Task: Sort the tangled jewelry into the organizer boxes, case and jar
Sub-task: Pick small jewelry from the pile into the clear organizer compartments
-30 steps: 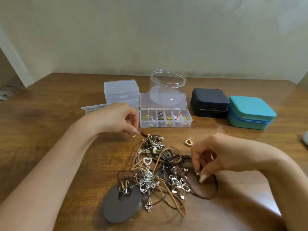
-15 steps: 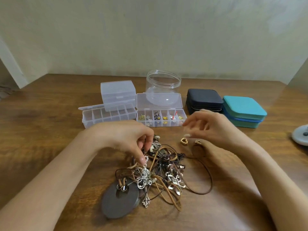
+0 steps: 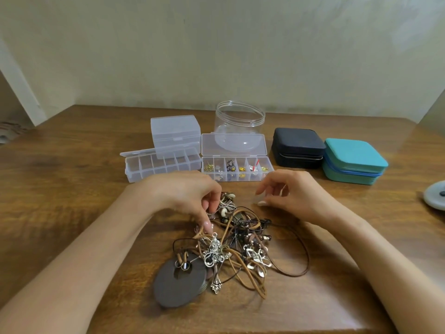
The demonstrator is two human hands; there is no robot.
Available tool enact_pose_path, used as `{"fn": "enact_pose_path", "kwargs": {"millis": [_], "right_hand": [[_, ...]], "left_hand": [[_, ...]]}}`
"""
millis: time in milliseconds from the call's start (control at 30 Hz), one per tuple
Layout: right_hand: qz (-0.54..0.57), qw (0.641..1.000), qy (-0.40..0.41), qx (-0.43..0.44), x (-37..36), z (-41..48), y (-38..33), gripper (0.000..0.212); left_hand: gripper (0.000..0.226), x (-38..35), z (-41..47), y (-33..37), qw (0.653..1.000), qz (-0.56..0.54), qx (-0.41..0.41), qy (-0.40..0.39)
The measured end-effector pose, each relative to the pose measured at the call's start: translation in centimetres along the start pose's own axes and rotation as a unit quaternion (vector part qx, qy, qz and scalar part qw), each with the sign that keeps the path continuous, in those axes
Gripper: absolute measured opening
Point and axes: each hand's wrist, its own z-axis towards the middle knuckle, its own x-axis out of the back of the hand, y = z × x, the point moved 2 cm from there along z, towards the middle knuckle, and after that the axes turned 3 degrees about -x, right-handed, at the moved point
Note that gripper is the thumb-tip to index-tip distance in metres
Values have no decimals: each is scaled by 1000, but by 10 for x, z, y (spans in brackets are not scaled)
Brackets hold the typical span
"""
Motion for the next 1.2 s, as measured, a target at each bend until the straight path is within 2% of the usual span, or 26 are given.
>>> {"fn": "enact_pose_path", "kwargs": {"millis": [200,467,833,933,1000,1100,1133,1200], "right_hand": [[40,995,90,11,4,0,-1,21],[43,995,92,7,3,0,0,19],[171,981,92,-9,7,-4,-3,16],[319,947,49,-10,9,-6,-14,14],[362,932,-23,-8,11,-3,-26,15],[301,941,-152,-19,11,8,-49,20],[271,946,-174,-22,8,13,-55,21],[245,955,-162,-27,2,21,-63,19]], "left_hand": [[23,-2,3,1,1000,11,-21,4],[12,8,0,-1,996,-31,-74,50],[10,29,-16,2,967,-138,-130,168],[11,28,-12,1,956,-186,-123,189],[9,26,-9,0,945,-243,-116,184],[6,25,-6,-3,926,-318,-80,188],[7,25,-5,-5,921,-331,-69,192],[8,26,-4,-10,915,-347,-58,200]]}}
